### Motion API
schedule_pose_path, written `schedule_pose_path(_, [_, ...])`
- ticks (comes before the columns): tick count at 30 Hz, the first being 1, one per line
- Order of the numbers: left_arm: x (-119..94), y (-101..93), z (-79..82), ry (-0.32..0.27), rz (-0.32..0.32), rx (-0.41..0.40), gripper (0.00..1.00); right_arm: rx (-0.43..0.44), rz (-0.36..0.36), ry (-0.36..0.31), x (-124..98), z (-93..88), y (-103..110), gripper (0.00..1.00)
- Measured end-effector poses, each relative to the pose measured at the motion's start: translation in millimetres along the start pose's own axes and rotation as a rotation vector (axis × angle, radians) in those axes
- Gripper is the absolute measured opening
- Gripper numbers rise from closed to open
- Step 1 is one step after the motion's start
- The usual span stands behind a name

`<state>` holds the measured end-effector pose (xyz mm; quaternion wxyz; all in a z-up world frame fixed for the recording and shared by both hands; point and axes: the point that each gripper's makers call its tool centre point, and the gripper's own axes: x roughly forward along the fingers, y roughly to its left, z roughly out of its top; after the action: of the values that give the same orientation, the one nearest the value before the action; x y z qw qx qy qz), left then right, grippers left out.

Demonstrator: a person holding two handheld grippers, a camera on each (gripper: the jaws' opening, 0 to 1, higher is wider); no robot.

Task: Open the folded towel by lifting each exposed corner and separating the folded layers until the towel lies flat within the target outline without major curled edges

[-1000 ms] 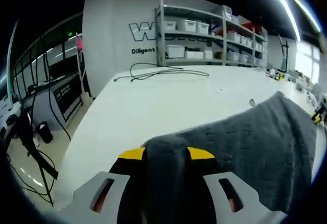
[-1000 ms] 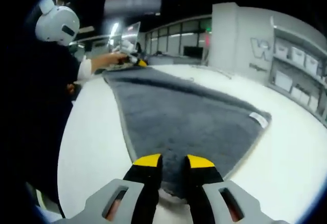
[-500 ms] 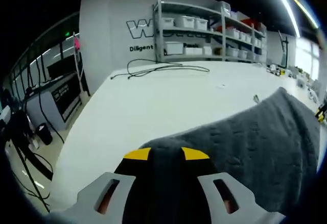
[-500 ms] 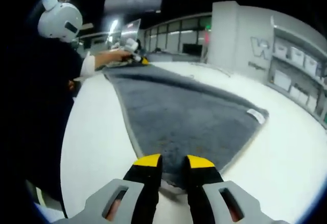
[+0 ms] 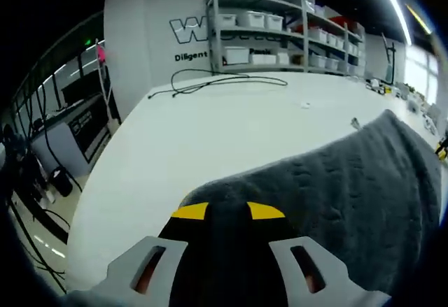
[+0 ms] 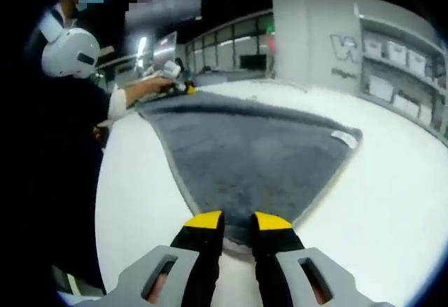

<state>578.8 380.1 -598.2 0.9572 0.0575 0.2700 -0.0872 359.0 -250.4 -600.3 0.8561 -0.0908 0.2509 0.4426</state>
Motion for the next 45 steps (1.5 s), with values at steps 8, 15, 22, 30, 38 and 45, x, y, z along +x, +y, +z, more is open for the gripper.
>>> schedule_pose_path(8, [0.2, 1.7, -0.1, 0.010, 0.000, -0.010, 0.19, -0.013, 0.032, 0.029, -4.8, -3.6, -0.1, 0.12])
schedule_pose_path(15, [0.8, 1.8, 1.0, 0.009, 0.011, -0.005, 0.19, 0.001, 0.029, 0.033, -16.3, -10.2, 3.2, 0.11])
schedule_pose_path(22, [0.9, 2.0, 1.6, 0.004, 0.009, 0.002, 0.19, 0.001, 0.023, 0.041, -20.7, -12.5, 6.8, 0.11])
schedule_pose_path(30, [0.3, -2.2, 2.2, -0.003, 0.002, 0.017, 0.19, 0.009, 0.021, 0.053, -29.4, -18.2, 13.7, 0.11])
schedule_pose_path(38, [-0.9, -8.6, 2.8, -0.006, -0.004, 0.028, 0.19, 0.022, 0.015, 0.051, -39.8, -24.8, 18.1, 0.11])
schedule_pose_path(45, [-1.4, -16.3, 2.6, -0.003, -0.012, 0.039, 0.19, 0.031, 0.016, 0.037, -45.6, -28.4, 20.0, 0.11])
